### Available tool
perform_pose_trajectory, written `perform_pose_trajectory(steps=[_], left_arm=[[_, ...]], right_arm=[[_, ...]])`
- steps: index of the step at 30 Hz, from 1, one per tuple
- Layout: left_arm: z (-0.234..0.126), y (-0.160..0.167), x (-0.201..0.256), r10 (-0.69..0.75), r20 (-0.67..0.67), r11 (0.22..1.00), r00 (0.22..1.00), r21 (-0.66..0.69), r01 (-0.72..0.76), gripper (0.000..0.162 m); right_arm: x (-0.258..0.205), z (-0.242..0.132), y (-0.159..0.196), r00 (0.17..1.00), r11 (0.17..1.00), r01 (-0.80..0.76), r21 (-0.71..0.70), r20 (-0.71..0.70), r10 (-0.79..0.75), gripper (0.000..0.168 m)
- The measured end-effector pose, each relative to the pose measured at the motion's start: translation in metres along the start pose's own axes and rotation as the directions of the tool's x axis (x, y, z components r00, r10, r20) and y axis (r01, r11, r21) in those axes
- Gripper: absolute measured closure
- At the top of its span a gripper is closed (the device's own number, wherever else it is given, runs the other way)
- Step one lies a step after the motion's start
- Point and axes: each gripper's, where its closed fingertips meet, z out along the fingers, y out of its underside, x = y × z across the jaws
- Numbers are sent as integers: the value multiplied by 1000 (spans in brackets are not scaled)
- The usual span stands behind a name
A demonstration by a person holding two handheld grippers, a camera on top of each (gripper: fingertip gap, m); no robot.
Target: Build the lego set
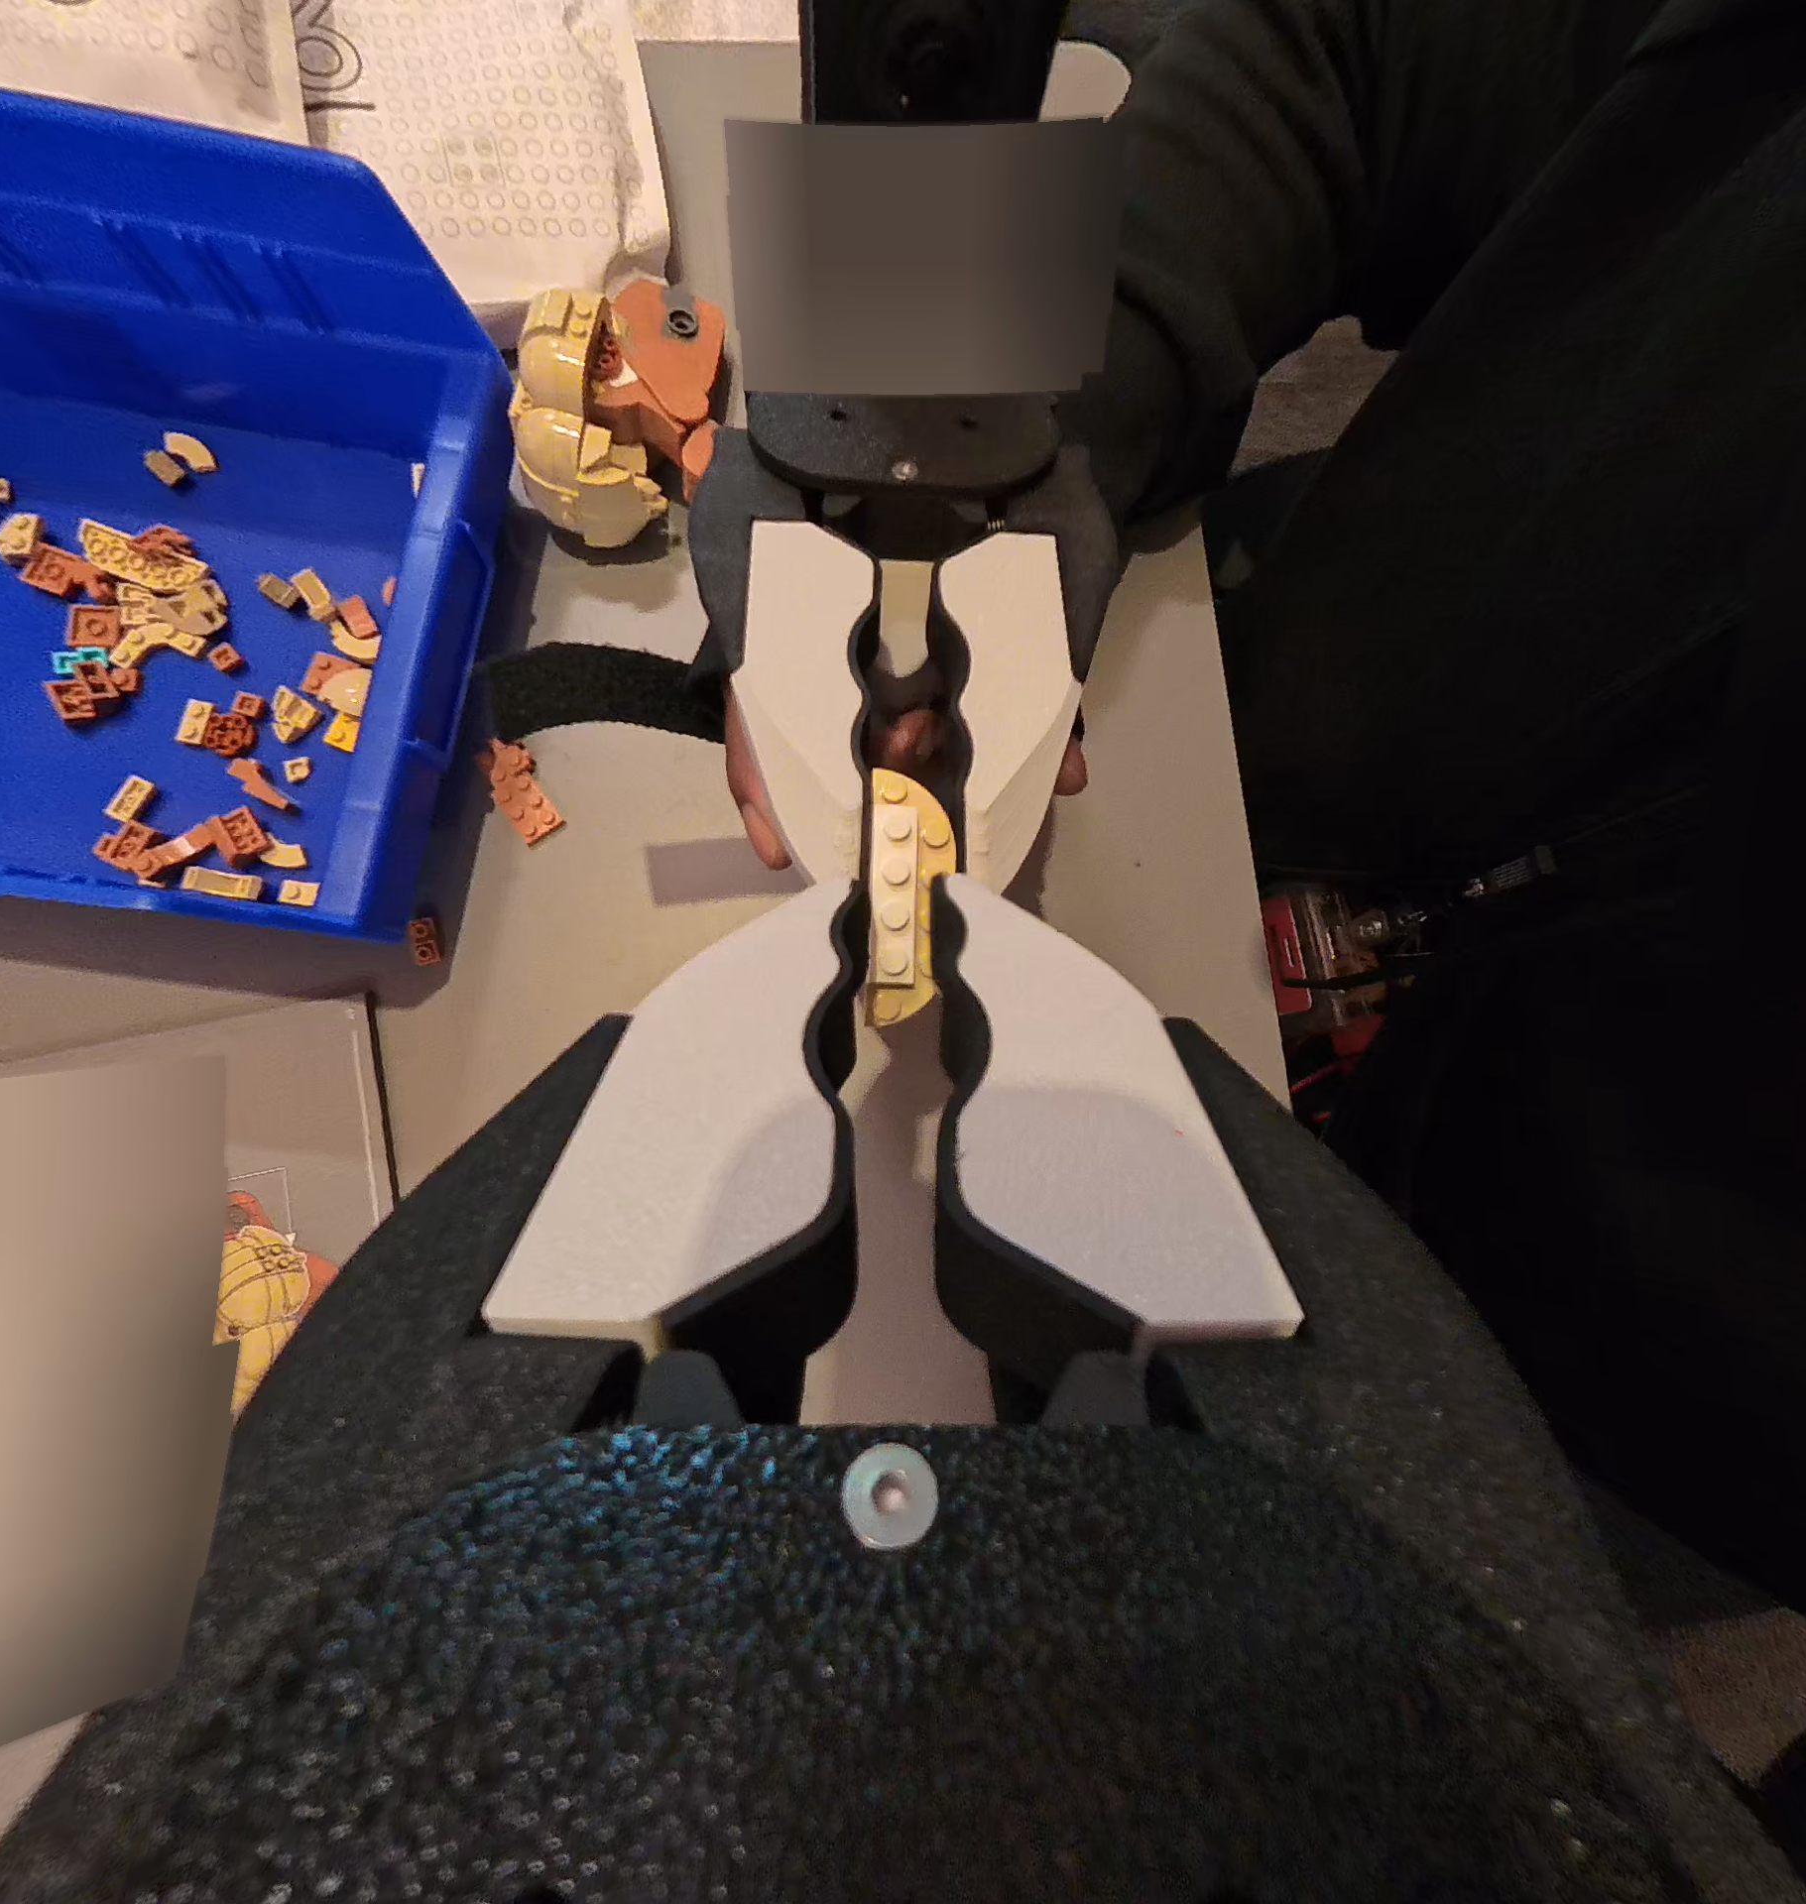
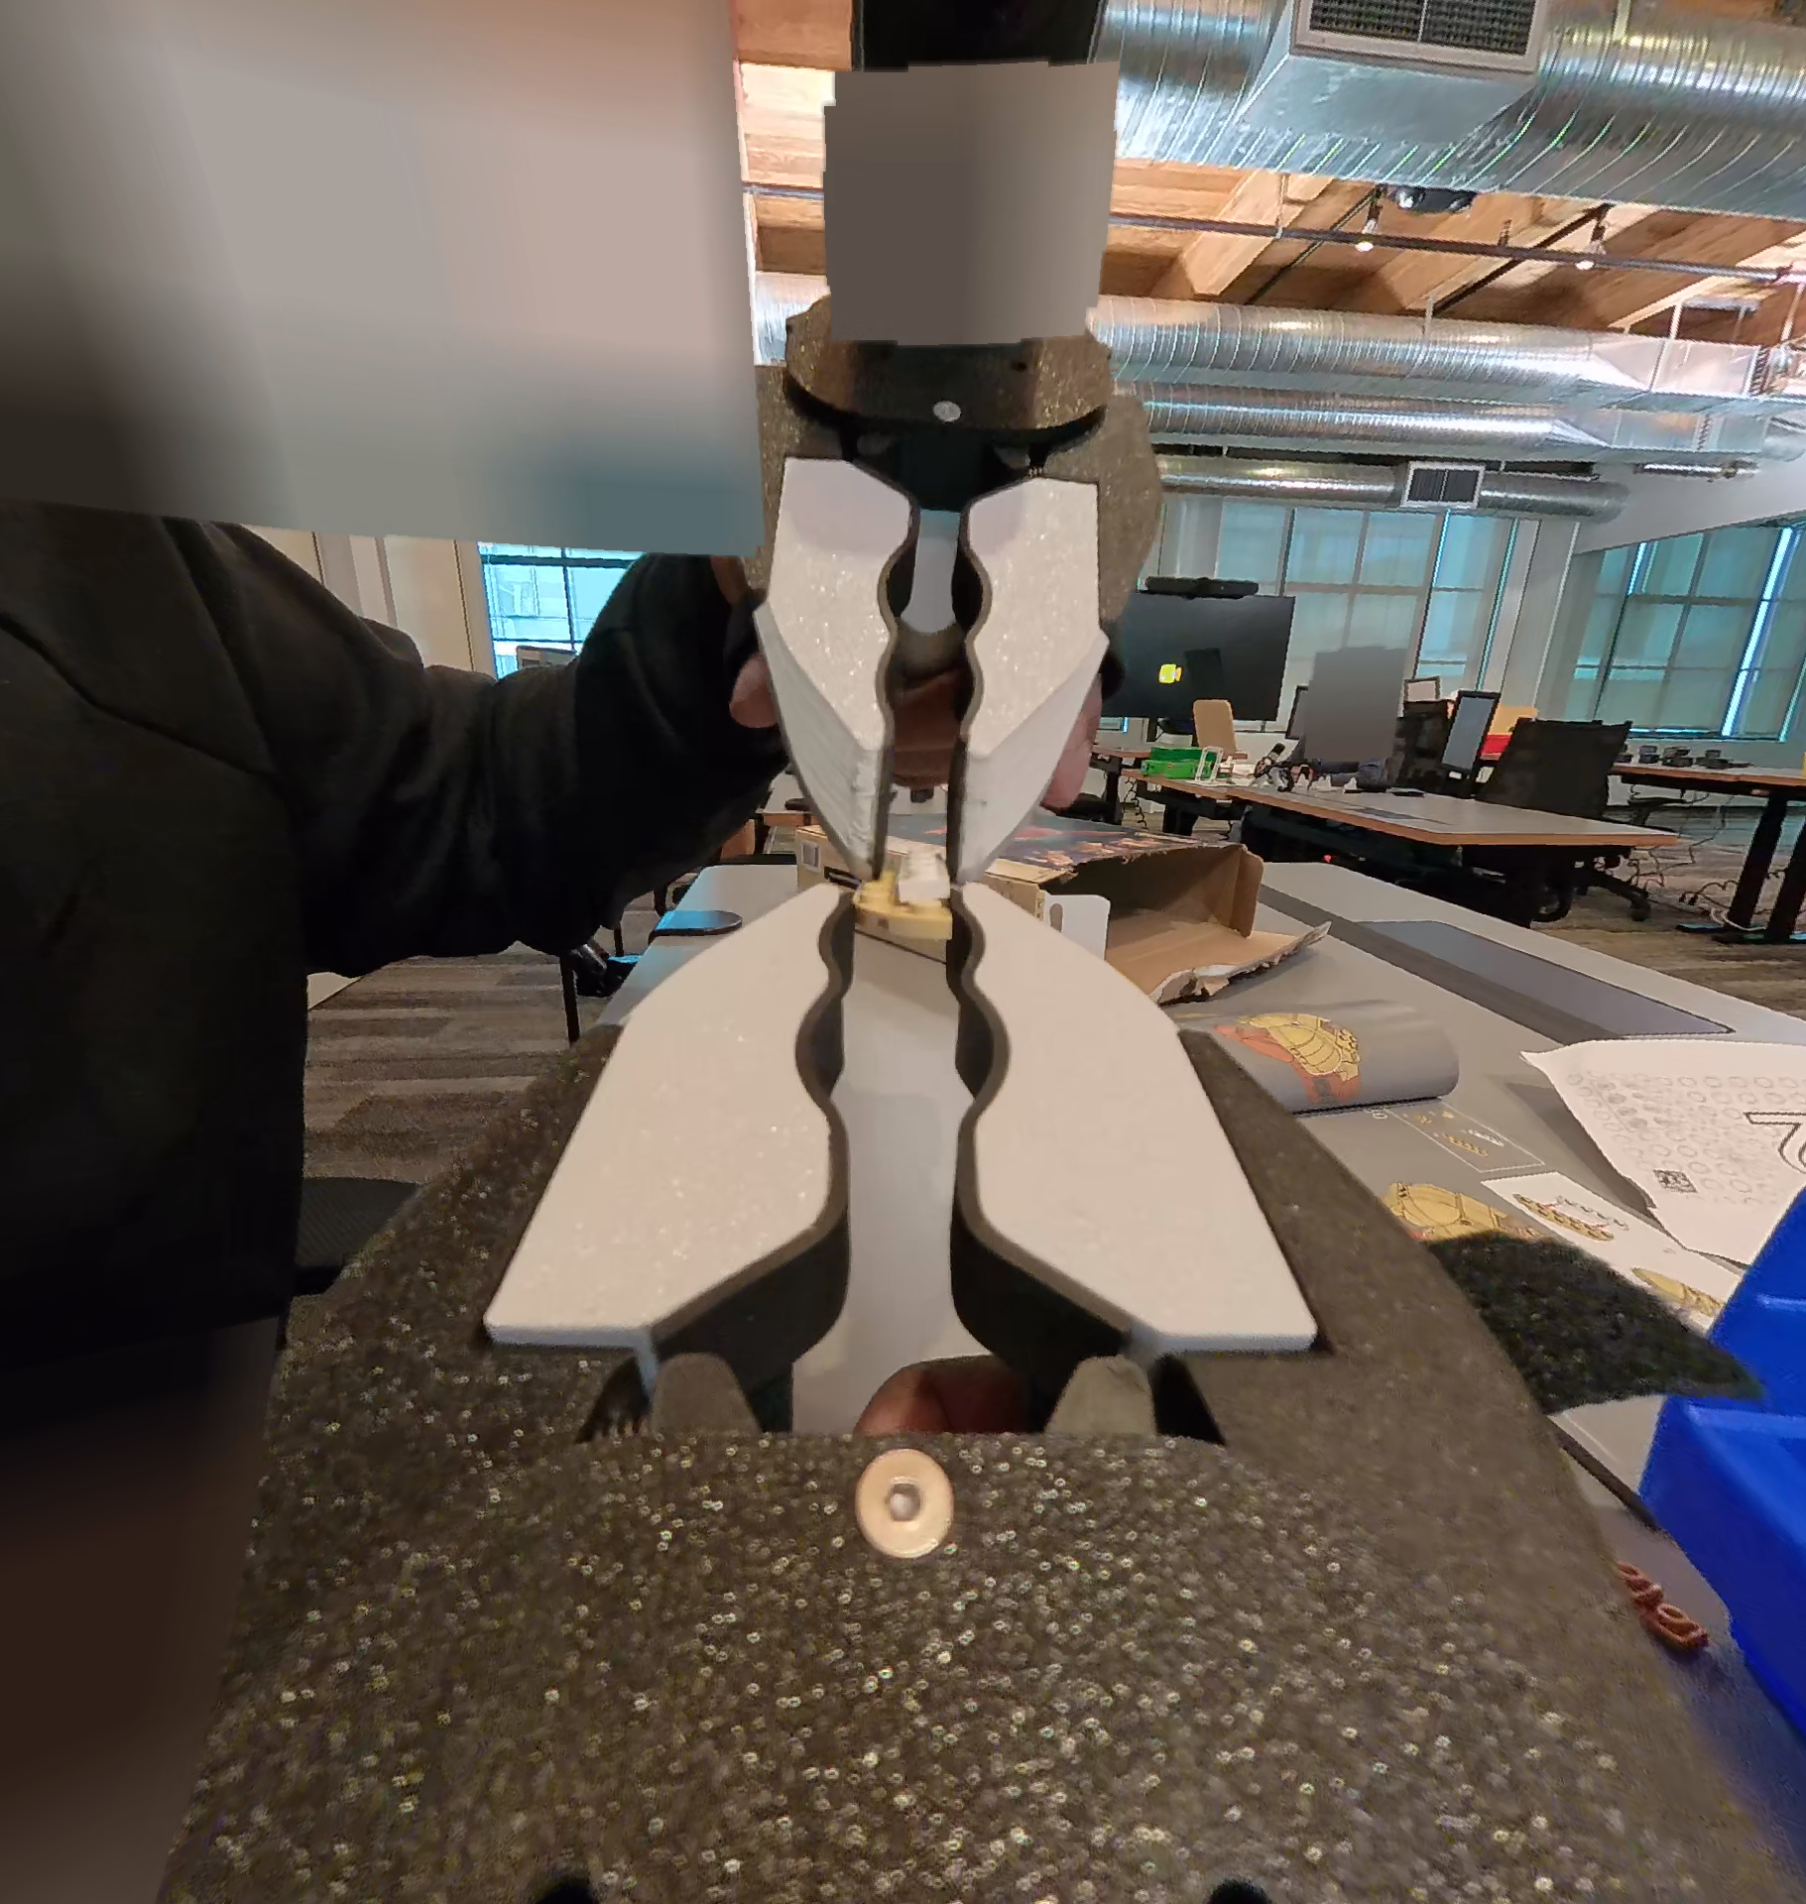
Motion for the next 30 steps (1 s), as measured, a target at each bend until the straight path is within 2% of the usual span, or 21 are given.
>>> perform_pose_trajectory(steps=[4, 9, 12, 15, 18, 23, 30], left_arm=[[-4, -4, 0, 10, 18, 999, 1000, 47, -11, 142], [-23, -10, -4, -72, 40, 964, 997, 259, 59, 132], [-31, -7, -9, -231, -51, 877, 972, 423, 230, 132], [-30, -3, -11, -389, -250, 710, 887, 531, 462, 133], [-24, -1, -10, -471, -453, 528, 757, 543, 653, 133], [-14, -1, -7, -516, -618, 339, 593, 489, 804, 132], [-2, -6, 1, -554, -617, 345, 559, 441, 828, 132]], right_arm=[[1, -1, -5, 1000, 1000, -9, 25, 1, 9, 152], [2, -3, -9, 1000, 999, -3, 42, -7, 4, 152], [3, -3, -9, 1000, 999, 8, 42, -14, -7, 152], [3, -3, -7, 999, 999, 29, 37, -21, -28, 152], [3, -2, -6, 998, 998, 55, 31, -27, -54, 152], [2, -2, -5, 996, 996, 87, 20, -34, -87, 152], [1, -2, -4, 991, 992, 125, 9, -44, -124, 152]])
